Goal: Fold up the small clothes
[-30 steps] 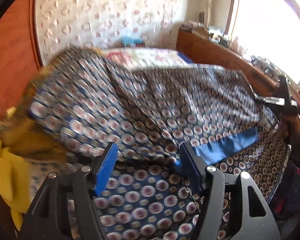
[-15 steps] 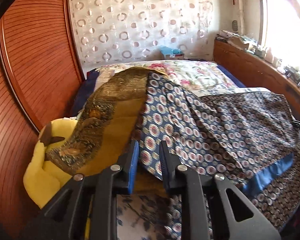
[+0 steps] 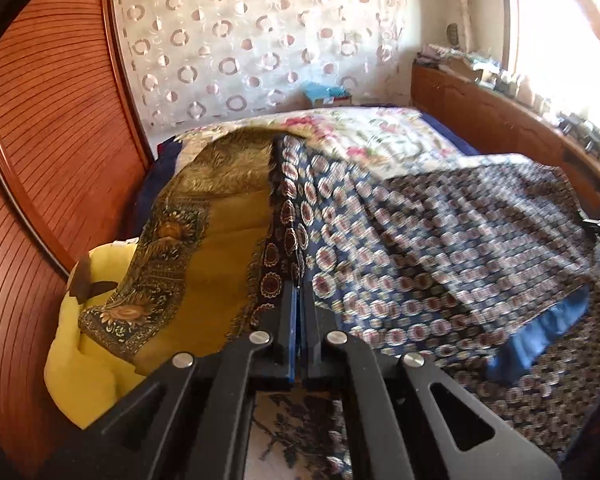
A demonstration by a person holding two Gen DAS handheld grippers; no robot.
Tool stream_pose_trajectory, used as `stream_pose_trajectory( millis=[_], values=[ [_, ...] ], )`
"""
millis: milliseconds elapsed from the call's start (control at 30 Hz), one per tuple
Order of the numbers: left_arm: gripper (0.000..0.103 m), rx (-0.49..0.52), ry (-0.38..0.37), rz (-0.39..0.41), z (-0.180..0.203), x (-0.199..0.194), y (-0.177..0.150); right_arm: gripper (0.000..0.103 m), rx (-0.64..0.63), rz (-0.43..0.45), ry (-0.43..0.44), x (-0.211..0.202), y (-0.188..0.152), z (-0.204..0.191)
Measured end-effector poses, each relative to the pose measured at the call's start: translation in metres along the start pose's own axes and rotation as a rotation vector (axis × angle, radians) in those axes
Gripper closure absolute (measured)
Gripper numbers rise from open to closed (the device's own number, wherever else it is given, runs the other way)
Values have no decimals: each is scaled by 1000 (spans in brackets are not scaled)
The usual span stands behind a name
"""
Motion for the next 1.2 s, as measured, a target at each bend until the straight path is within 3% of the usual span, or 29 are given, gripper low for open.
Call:
stream_pose_trajectory(
  millis=[167,367,533,833,1100,1200],
  values=[
    [103,-1,-80,68,20,-42,7,103,32,105,40,-38,16,3],
    [103,11,-130,95,30,-73,-1,103,78,185,69,-82,24,20],
    [103,-13,-158,46,26,-79,-33,103,59,160,59,-98,8,29],
    [103,-59,-99,-62,19,-63,-110,103,77,85,34,-101,-53,39],
    [103,-90,-107,-72,16,-62,-122,103,76,48,46,-97,-77,33],
    [103,-84,-97,-64,17,-63,-124,103,65,34,13,-91,-80,32]
  ],
)
Point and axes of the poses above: each gripper's, at about its wrist camera, not at the fingertips, and x roughly the way its jaws point, z to its right, y to its top, the point moved 4 cm from there along x, roughly the way its jaws point, and after that the axes turned 6 degrees about -x, right-handed, at the moved point
